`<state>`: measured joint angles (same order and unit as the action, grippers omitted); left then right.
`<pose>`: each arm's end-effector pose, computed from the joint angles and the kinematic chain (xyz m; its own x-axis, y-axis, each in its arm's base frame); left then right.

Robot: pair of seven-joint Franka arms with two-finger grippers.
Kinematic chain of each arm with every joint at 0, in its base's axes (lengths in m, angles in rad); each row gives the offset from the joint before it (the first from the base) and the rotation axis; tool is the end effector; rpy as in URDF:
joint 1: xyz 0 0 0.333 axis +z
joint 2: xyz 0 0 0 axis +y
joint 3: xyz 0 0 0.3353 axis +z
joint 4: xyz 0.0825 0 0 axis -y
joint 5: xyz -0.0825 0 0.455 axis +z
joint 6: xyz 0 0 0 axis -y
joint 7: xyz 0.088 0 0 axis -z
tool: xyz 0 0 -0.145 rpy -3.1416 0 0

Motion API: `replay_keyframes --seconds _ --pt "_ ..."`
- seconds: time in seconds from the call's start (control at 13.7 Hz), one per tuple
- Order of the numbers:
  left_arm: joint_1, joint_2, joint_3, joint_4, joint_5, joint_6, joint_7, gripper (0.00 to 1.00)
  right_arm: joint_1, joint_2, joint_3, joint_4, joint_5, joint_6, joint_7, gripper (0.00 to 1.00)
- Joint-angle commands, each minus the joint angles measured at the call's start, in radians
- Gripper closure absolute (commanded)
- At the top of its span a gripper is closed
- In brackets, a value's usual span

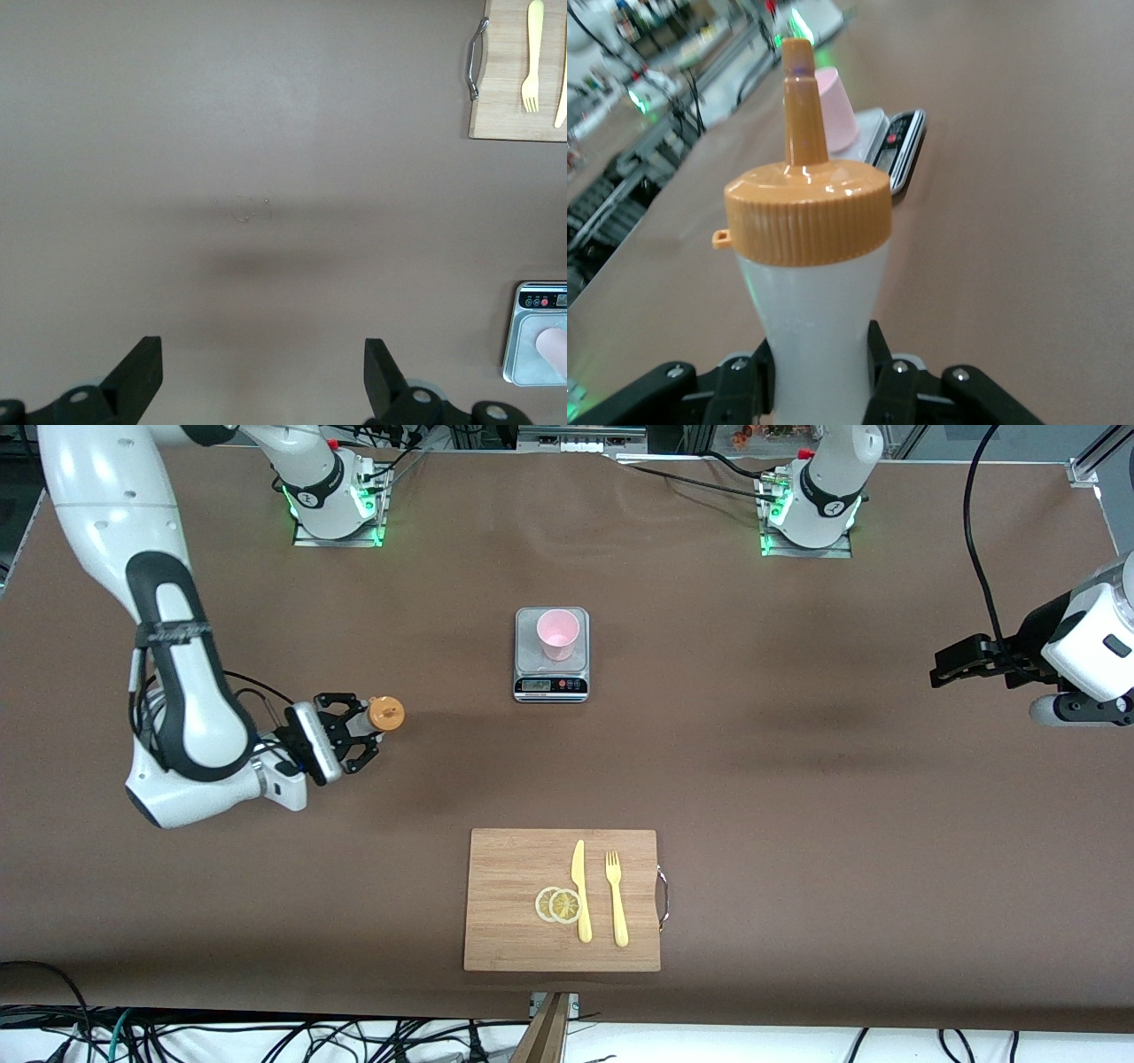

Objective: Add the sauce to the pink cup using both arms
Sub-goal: 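Lift the bottle with the right gripper and tilt its nozzle over the cup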

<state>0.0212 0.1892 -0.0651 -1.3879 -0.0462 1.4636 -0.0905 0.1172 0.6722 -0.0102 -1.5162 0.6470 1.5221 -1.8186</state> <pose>0.6697 -0.0328 0.5729 0.9922 0.0416 -0.1175 0.0475 -0.9977 0.0480 0.6753 0.1636 0.2034 0.0594 0.7814 0.6212 0.8241 0.3128 -0.4723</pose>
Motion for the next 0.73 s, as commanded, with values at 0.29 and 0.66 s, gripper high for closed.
replay_keyframes --seconds 0.29,0.66 --pt "-0.001 0.007 0.002 0.024 0.006 -0.023 0.021 0.00 0.260 -0.103 0.012 0.031 -0.309 0.066 0.375 1.00" --pt "-0.001 0.007 0.002 0.024 0.005 -0.023 0.021 0.00 0.317 -0.117 0.182 0.033 -0.565 0.058 0.652 1.00"
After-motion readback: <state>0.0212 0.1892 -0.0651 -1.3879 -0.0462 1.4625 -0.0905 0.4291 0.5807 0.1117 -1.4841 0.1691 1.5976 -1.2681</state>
